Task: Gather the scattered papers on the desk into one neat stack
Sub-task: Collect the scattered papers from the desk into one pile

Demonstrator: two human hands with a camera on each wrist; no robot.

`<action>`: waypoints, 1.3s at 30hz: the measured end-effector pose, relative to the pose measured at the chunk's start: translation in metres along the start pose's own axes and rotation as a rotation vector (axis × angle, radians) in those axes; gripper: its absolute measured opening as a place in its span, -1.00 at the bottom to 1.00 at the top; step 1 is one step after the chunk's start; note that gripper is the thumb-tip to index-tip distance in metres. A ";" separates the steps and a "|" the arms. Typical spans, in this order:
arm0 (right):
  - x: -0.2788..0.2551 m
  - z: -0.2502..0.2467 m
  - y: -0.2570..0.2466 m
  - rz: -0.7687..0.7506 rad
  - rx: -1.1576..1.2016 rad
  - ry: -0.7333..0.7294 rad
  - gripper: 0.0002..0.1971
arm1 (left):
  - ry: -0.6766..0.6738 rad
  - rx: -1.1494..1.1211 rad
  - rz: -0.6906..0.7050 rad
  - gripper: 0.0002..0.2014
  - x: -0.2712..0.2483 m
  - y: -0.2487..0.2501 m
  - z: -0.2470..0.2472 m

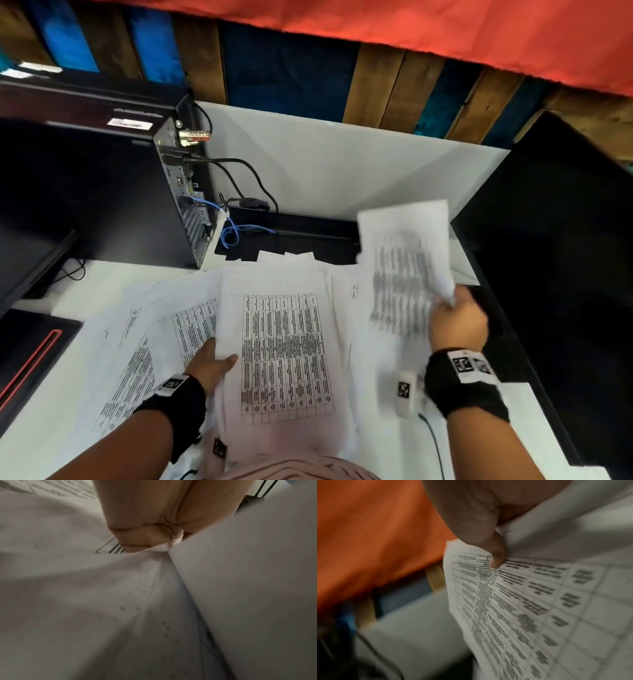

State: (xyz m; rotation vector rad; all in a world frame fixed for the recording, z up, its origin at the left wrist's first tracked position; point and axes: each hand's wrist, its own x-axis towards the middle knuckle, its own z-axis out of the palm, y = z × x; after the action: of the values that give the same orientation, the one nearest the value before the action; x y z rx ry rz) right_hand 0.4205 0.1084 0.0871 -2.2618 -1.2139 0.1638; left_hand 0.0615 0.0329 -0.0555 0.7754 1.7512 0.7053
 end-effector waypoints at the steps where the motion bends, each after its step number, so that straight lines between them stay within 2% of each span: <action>1: 0.004 -0.018 -0.013 -0.059 0.066 0.085 -0.83 | -0.012 0.004 -0.006 -0.58 0.003 -0.002 -0.001; 2: 0.006 -0.034 -0.025 -0.112 0.159 0.140 -0.86 | -0.032 0.023 -0.013 -0.57 0.004 -0.002 -0.002; 4: 0.014 -0.055 -0.039 -0.187 0.340 0.136 -0.87 | -0.065 0.081 -0.024 -0.54 0.007 -0.003 -0.006; 7: 0.016 -0.055 -0.049 -0.225 0.401 -0.057 -0.75 | -0.173 0.186 -0.035 -0.31 0.000 0.002 -0.014; 10: -0.002 -0.019 -0.050 -0.191 0.294 -0.296 -0.72 | -0.308 0.201 0.009 -0.03 -0.016 0.011 -0.024; 12: -0.024 0.015 -0.047 -0.174 0.246 -0.414 -0.70 | -0.358 0.127 0.078 0.18 -0.020 0.010 -0.031; 14: -0.046 0.051 -0.038 -0.144 0.227 -0.517 -0.69 | -0.388 0.005 0.119 0.26 -0.021 0.008 -0.031; 16: -0.066 0.085 -0.029 -0.092 0.185 -0.611 -0.70 | -0.398 -0.120 0.110 0.18 -0.018 0.006 -0.029; 18: -0.081 0.114 -0.019 -0.036 0.176 -0.697 -0.62 | -0.346 -0.175 0.045 -0.09 -0.015 0.005 -0.022; 20: -0.088 0.128 -0.012 -0.003 0.212 -0.760 -0.54 | -0.278 -0.150 -0.016 -0.36 -0.014 0.009 -0.016; 22: -0.087 0.128 -0.005 0.027 0.243 -0.736 -0.61 | -0.201 -0.079 -0.097 -0.42 -0.014 0.016 -0.013; 24: -0.081 0.126 0.003 0.076 0.159 -0.626 -0.57 | -0.134 -0.112 -0.148 -0.41 -0.013 0.021 -0.011; 27: -0.073 0.124 0.016 0.187 -0.119 -0.548 -0.30 | -0.139 -0.136 -0.148 -0.32 -0.006 0.019 -0.005; 30: -0.071 0.127 0.013 0.194 -0.038 -0.627 -0.27 | -0.127 0.090 -0.114 -0.46 -0.003 0.022 0.003; 32: -0.071 0.130 0.010 0.192 0.080 -0.719 -0.24 | -0.129 0.213 -0.099 -0.37 -0.007 0.029 0.013; 35: -0.065 0.131 0.014 0.329 0.230 -0.733 0.02 | -0.218 0.330 -0.033 -0.14 0.005 0.023 0.023; 37: -0.061 0.125 0.017 0.352 0.151 -0.718 0.05 | -0.243 0.382 -0.028 -0.11 0.007 0.026 0.030; 39: -0.060 0.119 0.020 0.300 -0.019 -0.743 0.02 | -0.204 0.423 -0.016 -0.14 0.003 0.032 0.038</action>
State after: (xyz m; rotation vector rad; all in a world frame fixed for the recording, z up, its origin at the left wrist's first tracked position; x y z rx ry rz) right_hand 0.3578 0.1016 -0.0319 -2.4666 -1.1850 1.1927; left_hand 0.1018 0.0585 -0.0436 1.0772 1.7346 0.2314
